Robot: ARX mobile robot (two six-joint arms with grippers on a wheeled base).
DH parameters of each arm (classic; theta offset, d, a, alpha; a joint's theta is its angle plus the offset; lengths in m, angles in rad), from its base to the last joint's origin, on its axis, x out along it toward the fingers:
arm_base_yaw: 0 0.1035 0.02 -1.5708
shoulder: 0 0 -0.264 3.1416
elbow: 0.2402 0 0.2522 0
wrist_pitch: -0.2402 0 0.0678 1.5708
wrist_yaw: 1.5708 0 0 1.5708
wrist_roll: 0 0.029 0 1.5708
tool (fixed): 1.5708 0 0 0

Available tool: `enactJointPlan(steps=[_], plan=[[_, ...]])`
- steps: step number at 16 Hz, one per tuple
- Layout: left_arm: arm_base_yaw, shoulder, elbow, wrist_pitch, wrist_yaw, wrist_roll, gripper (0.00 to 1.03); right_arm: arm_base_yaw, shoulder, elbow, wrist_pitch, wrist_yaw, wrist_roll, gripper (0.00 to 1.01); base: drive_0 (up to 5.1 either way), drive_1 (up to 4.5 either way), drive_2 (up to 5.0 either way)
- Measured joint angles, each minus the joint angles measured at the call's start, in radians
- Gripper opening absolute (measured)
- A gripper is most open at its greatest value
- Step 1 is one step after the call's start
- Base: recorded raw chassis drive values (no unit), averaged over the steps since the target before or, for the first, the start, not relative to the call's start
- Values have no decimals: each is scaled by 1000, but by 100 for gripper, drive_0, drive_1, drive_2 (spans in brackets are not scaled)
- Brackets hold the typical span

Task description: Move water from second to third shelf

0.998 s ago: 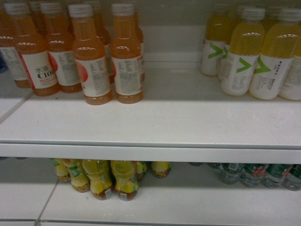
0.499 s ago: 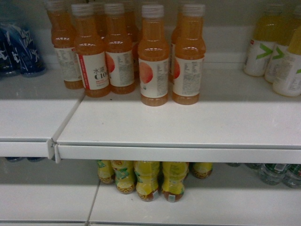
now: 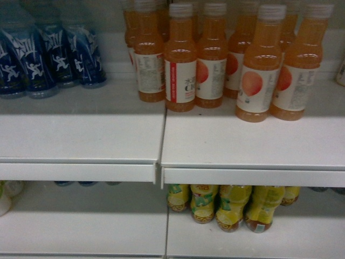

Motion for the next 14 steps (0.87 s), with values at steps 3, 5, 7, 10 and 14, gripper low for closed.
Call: enactJointPlan(steps=[3,5,7,10,14], plan=[[0,0,0,-2,0,0,98,-1,0,0,-3,2,0,36,-510,235,235],[0,0,0,-2,0,0,98,-1,-1,0,3,0,0,36,-501,244,244],[0,0,0,-3,0,0,98,-1,0,0,-4,5,0,36,-496,250,250],[0,0,0,-3,0,0,98,-1,0,0,-4,3,0,36,-508,238,238],[0,0,0,-5,0,0,98,-1,1,0,-3,6,-1,36,-497,249,249]])
